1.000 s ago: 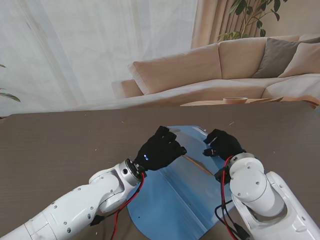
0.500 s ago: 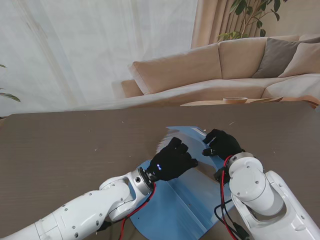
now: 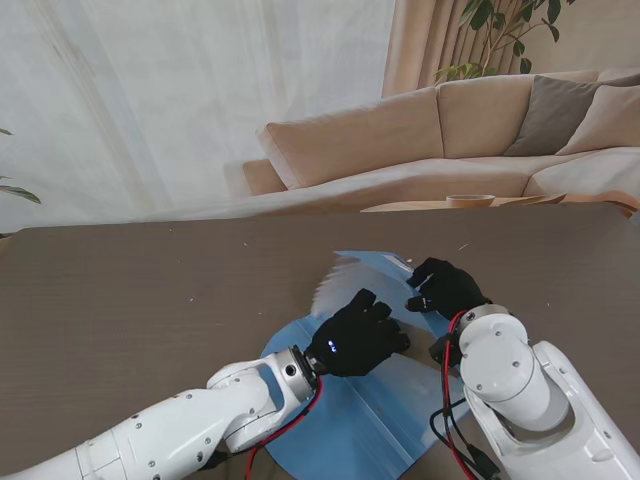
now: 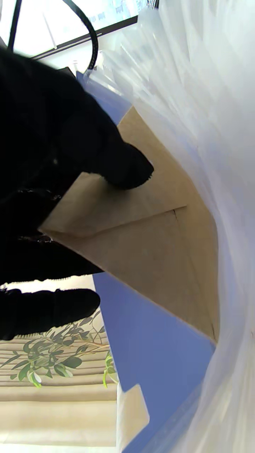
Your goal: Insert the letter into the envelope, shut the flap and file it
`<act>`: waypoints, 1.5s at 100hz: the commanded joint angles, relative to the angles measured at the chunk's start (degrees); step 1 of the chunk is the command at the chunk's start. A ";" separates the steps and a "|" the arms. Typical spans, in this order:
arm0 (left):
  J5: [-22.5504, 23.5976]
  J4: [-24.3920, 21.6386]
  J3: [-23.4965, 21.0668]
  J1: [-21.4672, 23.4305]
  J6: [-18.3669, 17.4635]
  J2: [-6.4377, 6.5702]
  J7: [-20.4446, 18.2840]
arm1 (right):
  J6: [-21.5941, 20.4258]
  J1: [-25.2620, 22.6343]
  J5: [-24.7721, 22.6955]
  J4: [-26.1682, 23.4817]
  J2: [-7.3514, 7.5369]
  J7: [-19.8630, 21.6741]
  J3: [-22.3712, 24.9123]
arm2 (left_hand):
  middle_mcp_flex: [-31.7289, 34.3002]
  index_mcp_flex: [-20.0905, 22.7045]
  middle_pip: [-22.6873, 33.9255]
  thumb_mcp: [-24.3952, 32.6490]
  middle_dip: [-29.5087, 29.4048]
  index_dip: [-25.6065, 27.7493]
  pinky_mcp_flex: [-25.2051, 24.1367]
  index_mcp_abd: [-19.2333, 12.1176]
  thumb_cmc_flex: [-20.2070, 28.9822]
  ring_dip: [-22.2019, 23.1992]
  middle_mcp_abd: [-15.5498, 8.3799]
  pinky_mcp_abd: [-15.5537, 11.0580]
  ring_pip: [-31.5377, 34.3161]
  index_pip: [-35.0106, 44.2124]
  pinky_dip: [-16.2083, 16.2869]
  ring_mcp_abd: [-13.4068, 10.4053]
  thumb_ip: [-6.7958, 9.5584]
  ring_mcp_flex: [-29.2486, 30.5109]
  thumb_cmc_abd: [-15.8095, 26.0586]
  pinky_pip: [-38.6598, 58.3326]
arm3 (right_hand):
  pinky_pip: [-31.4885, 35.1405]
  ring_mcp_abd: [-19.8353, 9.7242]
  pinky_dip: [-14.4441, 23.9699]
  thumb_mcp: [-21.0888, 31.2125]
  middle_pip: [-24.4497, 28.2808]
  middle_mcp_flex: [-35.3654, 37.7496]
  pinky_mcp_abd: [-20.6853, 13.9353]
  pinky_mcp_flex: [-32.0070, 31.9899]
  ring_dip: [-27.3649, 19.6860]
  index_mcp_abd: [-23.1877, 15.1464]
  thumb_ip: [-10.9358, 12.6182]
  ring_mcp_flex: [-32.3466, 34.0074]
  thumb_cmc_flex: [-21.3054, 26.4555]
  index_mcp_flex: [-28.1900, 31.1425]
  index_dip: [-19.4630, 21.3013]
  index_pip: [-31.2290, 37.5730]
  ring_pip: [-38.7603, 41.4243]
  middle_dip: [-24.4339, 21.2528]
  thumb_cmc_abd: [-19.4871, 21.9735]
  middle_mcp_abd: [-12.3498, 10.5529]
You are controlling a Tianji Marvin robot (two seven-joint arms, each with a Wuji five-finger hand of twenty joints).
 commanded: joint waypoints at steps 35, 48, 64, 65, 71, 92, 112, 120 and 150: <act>2.69 -3.25 -6.83 5.10 -4.41 1.86 2.10 | 0.01 -0.91 0.01 -0.88 -0.18 0.86 0.16 | 2.98 0.54 0.90 -1.84 3.53 0.77 -1.73 -0.03 2.48 0.52 -0.22 0.29 0.93 2.75 1.29 -0.52 -0.46 -0.62 0.64 -1.74 | 4.16 0.22 1.96 6.76 17.54 10.03 -0.04 0.60 0.79 0.08 4.65 0.74 10.17 1.69 -0.91 1.03 1.29 6.91 5.68 -10.06; 2.60 -3.06 -5.75 4.39 -3.15 1.67 1.49 | -0.10 -0.88 0.09 -0.92 -0.18 0.86 0.12 | 7.14 2.93 1.43 -0.51 5.98 1.23 -0.31 0.26 4.64 1.34 -0.27 0.50 3.33 4.53 1.55 -0.51 -0.23 2.45 -1.14 -0.77 | 4.19 0.26 1.95 6.79 17.56 10.10 -0.04 0.69 0.80 0.06 4.67 0.81 10.24 1.80 -0.95 1.09 1.32 6.92 5.69 -10.02; 0.99 -1.82 -3.18 2.71 -1.81 0.90 -0.11 | -0.35 -0.86 0.10 -0.95 -0.18 0.85 0.16 | 8.90 4.87 2.28 0.90 6.29 1.34 0.10 0.02 3.42 1.56 -0.75 0.79 4.23 6.23 1.43 -0.48 -0.57 3.67 -2.13 -0.38 | 4.25 0.31 1.94 6.80 17.55 10.15 -0.03 0.81 0.80 0.01 4.67 0.91 10.21 1.88 -1.03 1.15 1.36 6.92 5.61 -10.04; 0.80 -1.73 -3.00 2.62 -1.70 0.82 -0.22 | -0.36 -0.85 0.09 -0.94 -0.18 0.85 0.16 | 8.98 4.94 2.32 0.94 6.30 1.35 0.13 0.03 3.44 1.56 -0.76 0.80 4.24 6.30 1.43 -0.47 -0.56 3.71 -2.05 -0.37 | 4.25 0.31 1.94 6.81 17.55 10.15 -0.03 0.81 0.80 0.01 4.67 0.91 10.22 1.89 -1.03 1.15 1.36 6.92 5.62 -10.04; -0.30 -1.25 -1.81 2.09 -1.12 0.30 -0.87 | -0.37 -0.79 0.14 -0.89 -0.18 0.88 0.13 | 9.16 5.40 2.37 1.07 6.28 1.33 0.10 -0.13 3.43 1.55 -0.77 0.80 4.25 6.57 1.41 -0.43 -0.58 3.78 -1.55 -0.36 | 4.26 0.30 1.94 6.83 17.55 10.15 -0.03 0.81 0.79 -0.02 4.67 0.91 10.23 1.88 -1.06 1.15 1.36 6.92 5.64 -10.06; -2.55 -0.84 0.77 0.63 -0.28 -0.52 -4.72 | -0.26 -0.63 0.02 -0.76 -0.12 1.06 -0.04 | 8.52 5.89 -5.98 -0.33 0.59 -4.97 0.57 -0.30 1.92 -1.08 -0.85 0.31 -0.17 0.04 1.09 -1.25 -0.64 2.89 -0.38 -0.56 | 4.29 0.26 1.91 6.87 17.54 10.24 -0.05 0.89 0.79 -0.10 4.67 0.98 10.25 1.94 -1.14 1.21 1.41 6.93 5.66 -10.06; -2.52 -3.88 -4.29 4.23 -2.17 0.56 -7.88 | -0.06 -0.41 -0.69 -0.34 -0.04 1.20 -0.22 | -0.29 3.00 0.13 -2.09 -6.28 -5.14 -1.31 0.97 -1.71 -1.82 -0.78 0.11 -3.31 -5.90 1.21 -1.51 -0.38 -0.57 0.16 -2.36 | 4.30 0.25 1.90 6.78 17.50 10.17 -0.06 0.89 0.75 -0.09 4.63 0.96 10.16 1.85 -1.22 1.20 1.39 6.94 5.70 -10.09; -2.10 -6.48 -9.48 8.06 -4.70 1.33 -8.91 | -0.15 -0.19 -1.17 0.24 -0.01 1.17 -0.51 | -3.46 1.87 1.90 -0.86 -9.89 -4.23 -1.89 1.86 -4.36 -2.06 -0.60 -0.02 -4.41 -8.20 1.25 -1.38 -0.70 -1.95 0.86 -3.03 | 4.30 0.22 1.89 6.70 17.45 10.09 -0.06 0.89 0.74 -0.13 4.58 0.92 10.11 1.78 -1.24 1.19 1.37 6.92 5.74 -10.14; -7.31 -17.02 -30.74 24.22 -13.88 1.68 -15.81 | -1.23 1.72 -6.85 3.57 0.42 1.13 -3.90 | -11.19 -2.32 -1.62 3.08 -17.34 -5.63 -4.77 5.75 -13.65 -5.55 1.96 1.25 -11.82 -17.89 -0.13 0.52 2.85 -7.00 4.79 -8.91 | 4.22 -0.20 1.77 6.16 16.85 9.84 -0.32 1.11 0.56 -0.41 4.19 0.99 9.72 1.39 -1.43 1.09 1.25 6.33 5.88 -10.34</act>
